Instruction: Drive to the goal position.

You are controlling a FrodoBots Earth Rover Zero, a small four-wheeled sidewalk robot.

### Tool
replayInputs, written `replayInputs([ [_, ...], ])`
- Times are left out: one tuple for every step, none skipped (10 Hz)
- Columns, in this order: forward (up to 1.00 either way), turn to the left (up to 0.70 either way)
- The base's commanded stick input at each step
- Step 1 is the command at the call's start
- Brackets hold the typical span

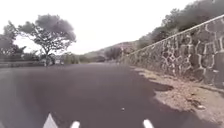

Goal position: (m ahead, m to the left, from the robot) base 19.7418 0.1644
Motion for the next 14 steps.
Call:
replayInputs([
  [0.5, 0.0],
  [0.5, -0.24],
  [0.5, -0.44],
  [0.5, -0.5],
  [0.5, -0.5],
  [0.5, -0.5],
  [0.5, -0.47],
  [0.5, -0.01],
  [0.5, 0.0],
  [0.5, 0.0],
  [0.5, 0.0],
  [0.5, 0.0],
  [0.5, 0.0],
  [0.5, 0.0],
])
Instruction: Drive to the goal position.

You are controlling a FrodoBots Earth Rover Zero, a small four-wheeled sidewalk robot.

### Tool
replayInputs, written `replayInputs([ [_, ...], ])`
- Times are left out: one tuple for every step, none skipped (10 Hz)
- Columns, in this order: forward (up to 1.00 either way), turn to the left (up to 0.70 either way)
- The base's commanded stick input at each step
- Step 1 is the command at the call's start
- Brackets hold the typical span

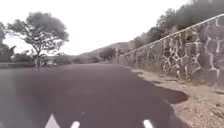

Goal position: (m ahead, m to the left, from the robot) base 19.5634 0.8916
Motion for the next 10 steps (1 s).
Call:
replayInputs([
  [0.5, 0.0],
  [0.5, 0.0],
  [0.5, 0.0],
  [0.5, 0.0],
  [0.5, 0.0],
  [0.5, 0.0],
  [0.5, 0.0],
  [0.5, 0.0],
  [0.5, 0.0],
  [0.5, 0.0],
])
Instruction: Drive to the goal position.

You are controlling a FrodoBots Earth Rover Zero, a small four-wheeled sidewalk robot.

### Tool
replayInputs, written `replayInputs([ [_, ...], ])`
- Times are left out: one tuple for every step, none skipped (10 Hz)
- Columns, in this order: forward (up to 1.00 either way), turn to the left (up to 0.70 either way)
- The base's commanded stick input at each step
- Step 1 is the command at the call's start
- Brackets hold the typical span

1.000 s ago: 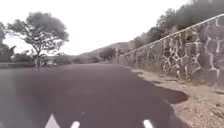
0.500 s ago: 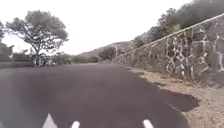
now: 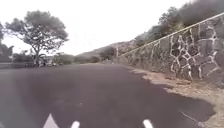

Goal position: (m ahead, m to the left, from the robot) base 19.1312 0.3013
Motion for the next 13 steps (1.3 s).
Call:
replayInputs([
  [0.5, 0.0],
  [0.5, 0.0],
  [0.5, 0.0],
  [0.5, 0.0],
  [0.5, 0.0],
  [0.5, 0.0],
  [0.5, 0.0],
  [0.5, 0.0],
  [0.5, 0.0],
  [0.5, 0.0],
  [0.5, 0.0],
  [0.5, 0.0],
  [0.5, 0.0],
])
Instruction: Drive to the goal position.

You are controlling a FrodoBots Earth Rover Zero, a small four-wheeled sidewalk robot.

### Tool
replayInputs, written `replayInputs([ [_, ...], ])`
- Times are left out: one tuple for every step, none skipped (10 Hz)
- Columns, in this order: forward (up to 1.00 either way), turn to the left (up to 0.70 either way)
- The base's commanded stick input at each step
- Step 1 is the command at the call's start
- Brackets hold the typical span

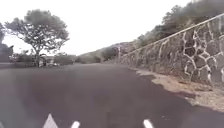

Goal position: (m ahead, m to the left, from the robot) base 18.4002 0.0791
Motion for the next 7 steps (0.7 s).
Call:
replayInputs([
  [0.5, 0.0],
  [0.5, 0.0],
  [0.5, 0.0],
  [0.5, 0.0],
  [0.5, 0.0],
  [0.5, 0.0],
  [0.5, 0.0],
])
